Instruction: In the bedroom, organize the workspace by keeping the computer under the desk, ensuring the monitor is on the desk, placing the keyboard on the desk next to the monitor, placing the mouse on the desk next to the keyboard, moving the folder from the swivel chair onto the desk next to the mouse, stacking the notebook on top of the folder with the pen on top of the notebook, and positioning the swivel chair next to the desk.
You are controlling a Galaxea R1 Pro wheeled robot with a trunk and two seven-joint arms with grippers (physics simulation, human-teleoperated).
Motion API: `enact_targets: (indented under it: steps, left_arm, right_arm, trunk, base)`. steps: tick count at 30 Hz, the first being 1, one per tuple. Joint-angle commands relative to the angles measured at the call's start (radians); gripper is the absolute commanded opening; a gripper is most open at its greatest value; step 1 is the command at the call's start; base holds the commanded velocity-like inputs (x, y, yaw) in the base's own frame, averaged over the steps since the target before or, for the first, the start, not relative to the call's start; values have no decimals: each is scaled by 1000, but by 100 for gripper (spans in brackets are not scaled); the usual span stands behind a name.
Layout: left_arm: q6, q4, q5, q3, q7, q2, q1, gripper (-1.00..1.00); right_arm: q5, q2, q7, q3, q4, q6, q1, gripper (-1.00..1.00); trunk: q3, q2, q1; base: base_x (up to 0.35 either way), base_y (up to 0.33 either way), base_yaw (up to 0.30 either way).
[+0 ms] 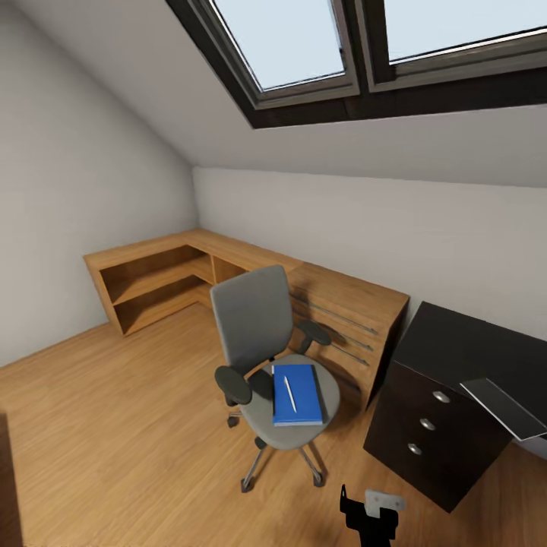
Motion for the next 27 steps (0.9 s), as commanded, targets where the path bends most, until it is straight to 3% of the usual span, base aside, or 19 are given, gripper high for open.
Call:
enact_targets:
  steps: [1, 9, 27]
  left_arm:
    - [-6, 0, 10, -8, 7, 4, -1, 100]
    - [-10, -1, 15, -6, 6, 21, -1, 100]
    - [-11, 1, 16, -6, 6, 25, -1, 100]
  right_arm:
    - [-6, 0, -4, 9, 2, -3, -1, 100]
    - [-6, -1, -3, 9, 2, -4, -1, 100]
    - [-1, -1, -2, 9, 2, -7, -1, 100]
  trunk:
    - [-1, -1, 0]
    - [-1, -1, 0]
    - [-12, -1, 0]
  base:
    - [0, 0, 27]
    - [0, 0, 11]
    - [0, 0, 10]
